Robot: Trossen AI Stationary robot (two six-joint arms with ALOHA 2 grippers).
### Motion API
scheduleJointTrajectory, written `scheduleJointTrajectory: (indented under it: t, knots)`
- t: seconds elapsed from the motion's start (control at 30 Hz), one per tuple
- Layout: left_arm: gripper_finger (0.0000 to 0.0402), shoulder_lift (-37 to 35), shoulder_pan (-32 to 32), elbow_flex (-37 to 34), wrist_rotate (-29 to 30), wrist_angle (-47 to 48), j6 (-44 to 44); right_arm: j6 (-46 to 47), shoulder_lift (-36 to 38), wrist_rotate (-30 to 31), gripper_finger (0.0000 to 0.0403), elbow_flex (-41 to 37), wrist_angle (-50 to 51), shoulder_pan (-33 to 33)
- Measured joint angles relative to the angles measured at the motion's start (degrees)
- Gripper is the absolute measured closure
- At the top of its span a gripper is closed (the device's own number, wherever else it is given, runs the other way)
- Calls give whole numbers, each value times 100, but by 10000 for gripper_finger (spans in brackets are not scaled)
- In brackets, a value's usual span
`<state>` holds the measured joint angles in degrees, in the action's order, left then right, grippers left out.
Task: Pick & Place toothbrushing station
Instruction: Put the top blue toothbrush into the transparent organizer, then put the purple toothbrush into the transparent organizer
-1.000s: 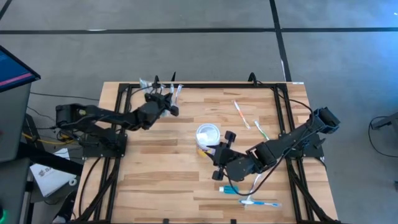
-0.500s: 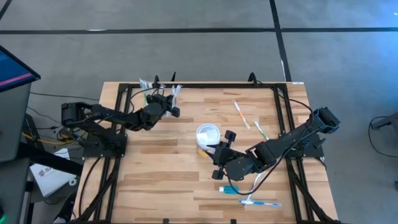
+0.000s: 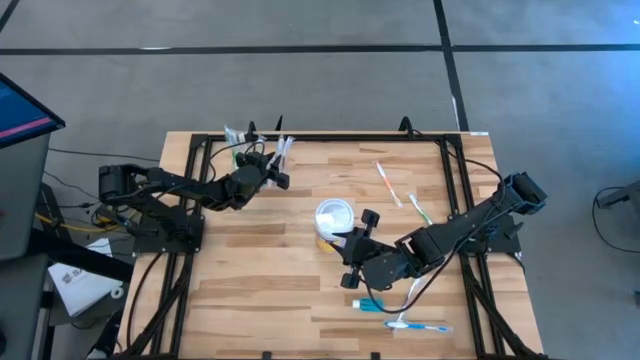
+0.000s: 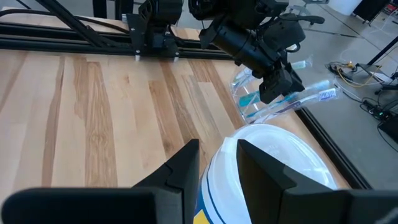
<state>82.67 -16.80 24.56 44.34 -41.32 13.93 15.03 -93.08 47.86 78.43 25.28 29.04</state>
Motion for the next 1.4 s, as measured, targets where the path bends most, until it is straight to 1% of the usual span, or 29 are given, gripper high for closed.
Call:
scheduleJointTrajectory:
  t: [0.17, 0.37, 0.57, 0.67, 0.87, 1.0, 1.2, 1.4]
  knots:
    - [270, -42, 0, -3, -10, 9, -9, 55, 0, 0, 305, 0, 0, 0]
    - [254, -435, 35, -4, -72, 0, -13, 63, 0, 0, 305, 0, 4, 2]
    - [257, -770, 241, -2, -782, -1, 0, 134, 0, -11, 305, 0, 66, 20]
    - [261, -855, 431, -2, -1010, -7, 2, 164, 0, -250, 305, 0, 254, 20]
    - [266, -927, 908, -2, -1066, -3, -30, 614, 0, -1041, 305, 2, 604, 32]
    - [265, -927, 1152, -2, -1069, -9, -33, 965, 0, -1198, 305, 2, 910, 138]
    - [268, -927, 1473, -2, -1065, -22, -33, 1485, 0, -1334, 305, 2, 1400, 459]
    - [270, -927, 1797, -2, -1043, -63, 2, 2276, 0, -1532, 305, 2, 2045, 822]
